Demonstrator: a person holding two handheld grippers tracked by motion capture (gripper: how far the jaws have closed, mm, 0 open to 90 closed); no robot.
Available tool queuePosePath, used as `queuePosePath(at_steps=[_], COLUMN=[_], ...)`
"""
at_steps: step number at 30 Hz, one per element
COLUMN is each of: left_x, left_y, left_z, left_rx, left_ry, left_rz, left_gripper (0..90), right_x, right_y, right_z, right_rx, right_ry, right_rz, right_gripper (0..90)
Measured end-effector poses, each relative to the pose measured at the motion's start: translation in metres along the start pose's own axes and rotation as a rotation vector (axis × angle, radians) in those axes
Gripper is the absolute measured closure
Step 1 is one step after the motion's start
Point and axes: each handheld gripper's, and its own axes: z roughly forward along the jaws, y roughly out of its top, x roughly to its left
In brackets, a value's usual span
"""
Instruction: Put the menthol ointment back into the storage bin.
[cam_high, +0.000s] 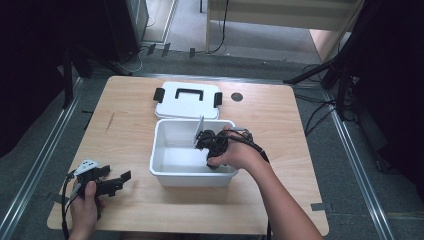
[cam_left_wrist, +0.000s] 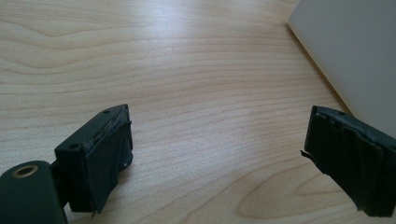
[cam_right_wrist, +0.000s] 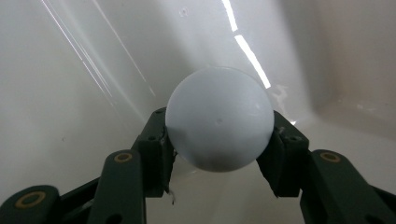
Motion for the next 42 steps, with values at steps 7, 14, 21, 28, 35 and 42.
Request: queuePosePath(at_steps=[7,14,21,28,35,42], left_x=[0.0,0.0,0.0,0.0,-0.001,-0.001], left_y=[0.0,0.0,0.0,0.0,0.0,0.0], left_z=[0.0,0.0,0.0,0.0,0.0,0.0], left_rx=[0.0,-0.001,-0.004,-0.001,-0.001,0.0], left_ry=[-0.001,0.0,0.0,0.0,0.001,0.002], left_rz=[0.001,0.003,0.0,0.002,0.001,0.003], left_gripper=[8.4,8.4,8.4,8.4,8.4,8.4], right_x=[0.001,0.003,0.0,-0.003,-0.006,-0.016], right_y=[-0.003,-0.006,-0.011,-0.023,-0.041,-0.065], right_z=[-0.005,-0.026,-0.056,-0.088,-0.108,-0.117], right_rx=[-0.031,-0.092,-0.158,-0.214,-0.237,-0.28], right_ry=[-0.006,-0.01,0.009,0.0,-0.032,-0.082], right_rz=[-0.008,0.0,0.02,0.053,0.101,0.177], right_gripper=[46.6,42.1,38.4,30.5,13.3,3.1])
